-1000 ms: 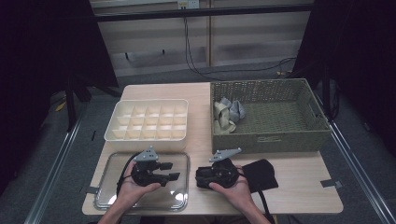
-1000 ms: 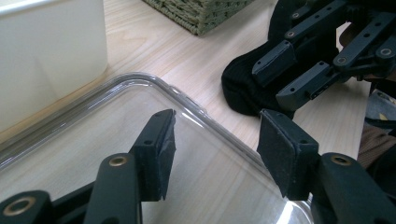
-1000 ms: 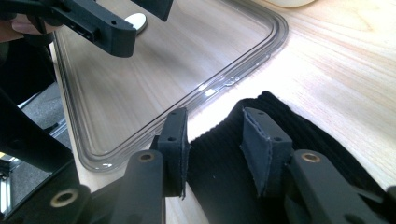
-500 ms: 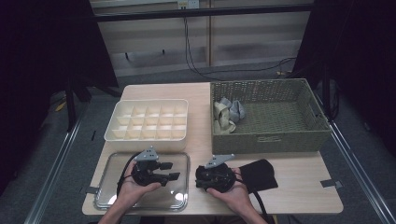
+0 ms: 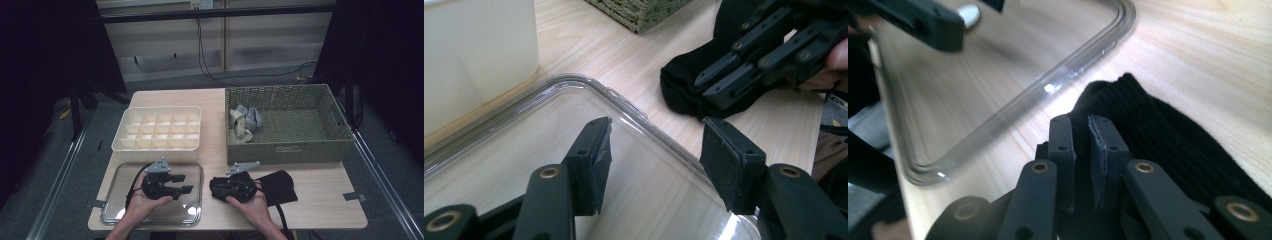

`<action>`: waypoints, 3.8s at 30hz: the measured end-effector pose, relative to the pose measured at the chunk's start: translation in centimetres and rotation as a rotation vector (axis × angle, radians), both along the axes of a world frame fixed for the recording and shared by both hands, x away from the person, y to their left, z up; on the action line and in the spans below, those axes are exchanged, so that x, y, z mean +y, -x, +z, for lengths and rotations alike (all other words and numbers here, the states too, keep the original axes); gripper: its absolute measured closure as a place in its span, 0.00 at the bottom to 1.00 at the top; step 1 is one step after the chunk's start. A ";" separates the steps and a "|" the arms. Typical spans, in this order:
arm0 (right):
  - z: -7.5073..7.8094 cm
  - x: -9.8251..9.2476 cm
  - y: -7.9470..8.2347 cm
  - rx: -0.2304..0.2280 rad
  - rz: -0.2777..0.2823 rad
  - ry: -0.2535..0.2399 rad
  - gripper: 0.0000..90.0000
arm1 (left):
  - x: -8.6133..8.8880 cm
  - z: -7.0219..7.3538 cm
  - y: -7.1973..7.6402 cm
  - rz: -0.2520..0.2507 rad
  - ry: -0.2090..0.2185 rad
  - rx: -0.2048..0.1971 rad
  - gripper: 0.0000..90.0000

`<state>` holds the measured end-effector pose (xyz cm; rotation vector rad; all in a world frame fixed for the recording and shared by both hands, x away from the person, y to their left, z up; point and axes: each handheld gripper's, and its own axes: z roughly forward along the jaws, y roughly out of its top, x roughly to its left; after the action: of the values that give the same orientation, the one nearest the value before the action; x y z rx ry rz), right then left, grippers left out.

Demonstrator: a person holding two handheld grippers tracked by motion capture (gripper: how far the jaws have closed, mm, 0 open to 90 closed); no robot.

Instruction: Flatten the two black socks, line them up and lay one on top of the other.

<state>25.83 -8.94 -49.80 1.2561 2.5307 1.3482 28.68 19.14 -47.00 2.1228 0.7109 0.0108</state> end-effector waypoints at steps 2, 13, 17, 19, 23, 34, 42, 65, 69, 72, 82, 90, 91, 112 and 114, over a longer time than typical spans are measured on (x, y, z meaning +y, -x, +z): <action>0.5 -0.4 0.0 -0.006 -0.001 -0.023 0.90 | 0.0 0.0 0.0 0.000 0.001 0.001 0.51; 0.8 -1.1 0.1 0.002 0.011 -0.049 0.89 | -0.3 -0.1 0.0 -0.012 -0.004 0.003 0.50; 0.4 -1.2 0.3 0.022 0.021 -0.051 0.85 | -0.3 -0.1 0.0 -0.015 -0.005 0.004 0.50; 0.3 -1.3 0.3 0.027 0.019 -0.050 0.88 | -0.4 -0.1 0.0 -0.016 -0.007 0.004 0.50; 0.3 -1.3 0.3 0.024 0.013 -0.044 0.93 | -0.5 -0.1 0.0 -0.021 -0.010 0.006 0.50; 2.3 -2.2 0.5 -0.011 -0.002 -0.113 0.98 | -0.5 -0.2 0.0 -0.019 -0.007 0.006 0.50; 4.8 -4.2 0.3 -0.060 -0.035 -0.188 0.99 | -0.9 -0.2 0.0 -0.030 -0.001 0.011 0.52; 12.3 -5.4 -0.3 -0.226 -0.063 -0.334 0.99 | -3.7 -0.2 -0.1 -0.106 0.036 0.007 0.67; 13.4 -4.8 -0.4 -0.245 -0.056 -0.346 0.99 | -3.5 -0.1 -0.2 -0.101 0.041 0.006 0.67; 14.6 -4.1 -0.3 -0.269 -0.042 -0.355 0.99 | -3.3 -0.1 -0.2 -0.098 0.043 0.006 0.68; 18.3 -1.8 1.0 -0.363 -0.018 -0.390 0.99 | -3.1 0.0 -0.2 -0.094 0.048 0.005 0.68; 15.3 -3.7 1.5 -0.324 -0.086 -0.373 0.99 | -3.4 -0.1 -0.2 -0.101 0.039 0.008 0.69; 14.9 -4.0 1.6 -0.316 -0.097 -0.375 0.99 | -3.6 -0.1 -0.2 -0.102 0.032 0.006 0.69; 8.3 -10.9 3.4 -0.224 -0.274 -0.341 0.99 | -9.7 -0.3 -2.0 -0.164 0.003 0.017 0.68; 7.6 -11.6 3.6 -0.209 -0.287 -0.322 0.99 | -10.1 -0.7 -2.4 -0.161 -0.012 0.030 0.68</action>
<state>22.27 -20.56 -42.19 1.3738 1.9636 1.7517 31.06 9.09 -47.75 2.1903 0.5560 -0.1044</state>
